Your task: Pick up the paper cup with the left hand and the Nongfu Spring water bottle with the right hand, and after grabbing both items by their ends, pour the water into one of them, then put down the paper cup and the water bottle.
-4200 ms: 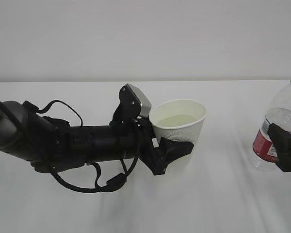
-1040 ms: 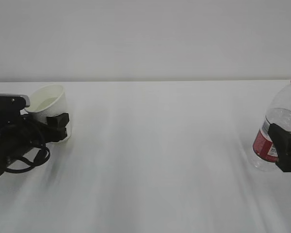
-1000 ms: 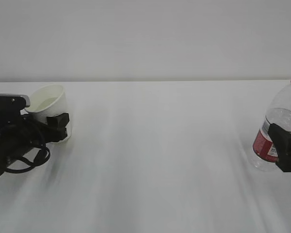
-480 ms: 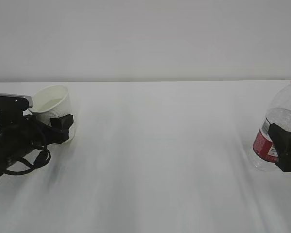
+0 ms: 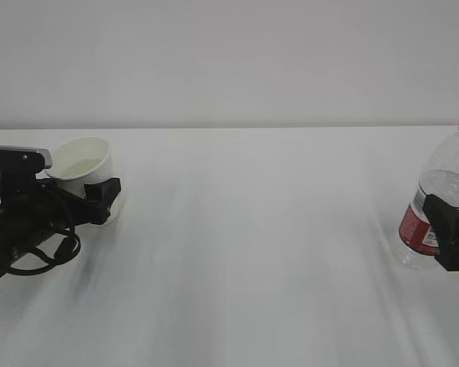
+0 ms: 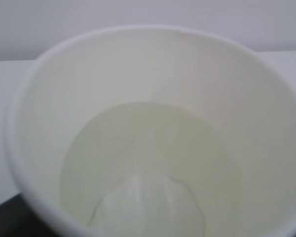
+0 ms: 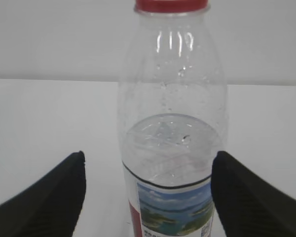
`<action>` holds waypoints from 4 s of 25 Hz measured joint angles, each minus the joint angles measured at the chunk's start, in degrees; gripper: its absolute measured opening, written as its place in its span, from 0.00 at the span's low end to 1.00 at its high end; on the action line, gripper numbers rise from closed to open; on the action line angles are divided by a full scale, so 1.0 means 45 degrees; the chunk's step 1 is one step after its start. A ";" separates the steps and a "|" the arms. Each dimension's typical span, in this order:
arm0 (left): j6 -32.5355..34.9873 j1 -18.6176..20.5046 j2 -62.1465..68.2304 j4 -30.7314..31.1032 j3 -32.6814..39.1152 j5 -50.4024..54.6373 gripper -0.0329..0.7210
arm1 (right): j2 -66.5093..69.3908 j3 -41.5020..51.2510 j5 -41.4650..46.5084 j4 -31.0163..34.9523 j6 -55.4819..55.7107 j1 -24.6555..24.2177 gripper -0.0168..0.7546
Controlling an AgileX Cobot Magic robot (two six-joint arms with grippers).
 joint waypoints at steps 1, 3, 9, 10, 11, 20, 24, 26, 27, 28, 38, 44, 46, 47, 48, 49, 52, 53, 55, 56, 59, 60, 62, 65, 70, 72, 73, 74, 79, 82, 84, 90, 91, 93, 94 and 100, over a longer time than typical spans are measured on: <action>-0.0061 0.0000 0.0000 0.0000 0.0000 -0.0080 0.93 | 0.0000 0.0000 0.0000 0.0000 0.0000 0.0000 0.79; -0.0258 0.0000 0.0000 0.0020 0.0000 -0.0170 0.95 | 0.0000 0.0000 0.0000 0.0022 0.0000 0.0000 0.79; -0.1046 0.0000 0.0000 0.0020 0.0000 -0.0230 0.96 | 0.0000 0.0000 0.0000 0.0022 0.0000 0.0000 0.79; -0.1099 0.0000 0.0000 0.0049 0.0000 -0.0230 0.96 | 0.0000 0.0000 0.0000 0.0022 0.0000 0.0000 0.79; -0.1127 0.0000 0.0000 0.0069 0.0026 -0.0239 0.96 | 0.0000 0.0000 0.0000 0.0022 0.0000 0.0000 0.79; -0.1171 0.0000 -0.0083 0.0463 0.0681 -0.0646 0.96 | 0.0000 0.0000 0.0000 0.0046 0.0000 0.0000 0.79; -0.1171 0.0000 -0.0083 0.0552 0.0803 -0.0802 0.96 | 0.0000 0.0000 0.0000 0.0046 0.0000 0.0000 0.79; -0.1171 0.0000 -0.0083 0.0574 0.0823 -0.0802 0.96 | 0.0000 0.0000 0.0000 0.0046 0.0000 0.0000 0.79; -0.1171 0.0000 -0.0083 0.0574 0.0823 -0.0802 0.96 | 0.0000 0.0000 0.0000 0.0046 0.0000 0.0000 0.79; -0.1171 0.0000 -0.0083 0.0574 0.0823 -0.0802 0.96 | 0.0000 0.0000 0.0000 0.0046 0.0000 0.0000 0.79; -0.0722 0.0000 -0.0083 0.0703 0.0823 -0.0766 0.96 | 0.0000 0.0000 0.0000 0.0046 0.0000 0.0000 0.79; -0.0549 0.0022 -0.0083 0.1107 0.1060 -0.0510 0.96 | 0.0000 0.0000 0.0000 0.0046 0.0000 0.0000 0.79; -0.0549 0.0022 -0.0083 0.1134 0.1170 -0.0510 0.96 | 0.0000 0.0000 0.0000 0.0046 0.0000 0.0000 0.79; -0.0549 0.0022 -0.0083 0.1134 0.1240 -0.0500 0.96 | 0.0000 0.0000 0.0000 0.0046 0.0000 0.0000 0.79; -0.0549 0.0022 -0.0083 0.1134 0.1296 -0.0500 0.96 | 0.0000 0.0000 0.0000 0.0046 0.0000 0.0000 0.79; -0.0549 0.0022 -0.0083 0.1134 0.1346 -0.0500 0.96 | 0.0000 0.0000 0.0000 0.0046 0.0000 0.0000 0.79; -0.0549 0.0022 -0.0083 0.1134 0.1516 -0.0480 0.96 | 0.0000 0.0000 0.0000 0.0046 0.0000 0.0000 0.79; -0.0549 0.0022 -0.0083 0.1134 0.1554 -0.0480 0.96 | 0.0000 0.0000 0.0000 0.0046 0.0000 0.0000 0.79; -0.0549 0.0022 -0.0083 0.1134 0.1644 -0.0480 0.96 | 0.0000 0.0000 0.0000 0.0046 0.0000 0.0000 0.79; -0.0549 0.0022 -0.0083 0.1134 0.1674 -0.0480 0.96 | 0.0000 0.0000 0.0000 0.0046 0.0000 0.0000 0.79; -0.0549 0.0022 -0.0083 0.1038 0.1674 -0.0480 0.95 | 0.0000 0.0000 0.0000 0.0046 0.0000 0.0000 0.79; -0.0549 0.0022 -0.0083 0.1005 0.1674 -0.0480 0.94 | 0.0000 0.0000 0.0000 0.0046 0.0000 0.0000 0.79; -0.0549 0.0022 -0.0083 0.1005 0.1674 -0.0480 0.92 | 0.0000 0.0000 0.0000 0.0046 0.0000 0.0000 0.79; -0.0549 0.0022 -0.0083 0.1071 0.1674 -0.0480 0.89 | 0.0000 0.0000 0.0000 0.0046 0.0000 0.0000 0.79; -0.0549 0.0022 -0.0135 0.1407 0.1674 -0.0450 0.87 | 0.0000 0.0000 0.0000 0.0046 0.0000 0.0000 0.79; -0.0549 0.0022 -0.0400 0.1513 0.1790 -0.0420 0.87 | 0.0000 0.0000 0.0000 0.0046 0.0000 0.0000 0.79; -0.0549 0.0022 -0.0569 0.1513 0.1871 -0.0420 0.87 | 0.0000 0.0000 0.0000 0.0046 0.0000 0.0000 0.78; -0.0549 0.0022 -0.0697 0.1513 0.1961 -0.0420 0.87 | 0.0000 0.0000 0.0000 0.0046 0.0000 0.0000 0.79; -0.0549 0.0022 -0.0892 0.1513 0.2598 -0.0420 0.86 | 0.0000 0.0000 0.0000 0.0046 0.0000 0.0000 0.78; -0.0549 0.0022 -0.0922 0.1567 0.2920 -0.0420 0.85 | 0.0000 0.0000 0.0000 0.0046 0.0000 0.0000 0.78; -0.0549 0.0022 -0.1053 0.1617 0.3060 -0.0420 0.85 | 0.0000 0.0000 0.0000 0.0046 0.0000 0.0000 0.78; -0.0549 0.0022 -0.1823 0.1670 0.3423 -0.0420 0.84 | 0.0000 0.0000 0.0000 -0.0118 0.0000 0.0000 0.78; -0.0549 0.0022 -0.1931 0.1670 0.3511 -0.0420 0.83 | -0.0009 0.0000 0.0000 -0.0221 0.0000 0.0000 0.78; -0.0549 0.0022 -0.2073 0.1693 0.3640 -0.0420 0.83 | -0.0117 0.0000 0.0000 -0.0405 0.0000 0.0000 0.78; -0.0549 0.0022 -0.2107 0.1721 0.3709 -0.0420 0.83 | -0.0227 0.0000 0.0000 -0.0494 0.0000 0.0000 0.78; -0.0549 0.0022 -0.2117 0.2700 0.3798 -0.0420 0.81 | -0.1136 0.0000 0.0000 -0.0544 0.0000 0.0000 0.78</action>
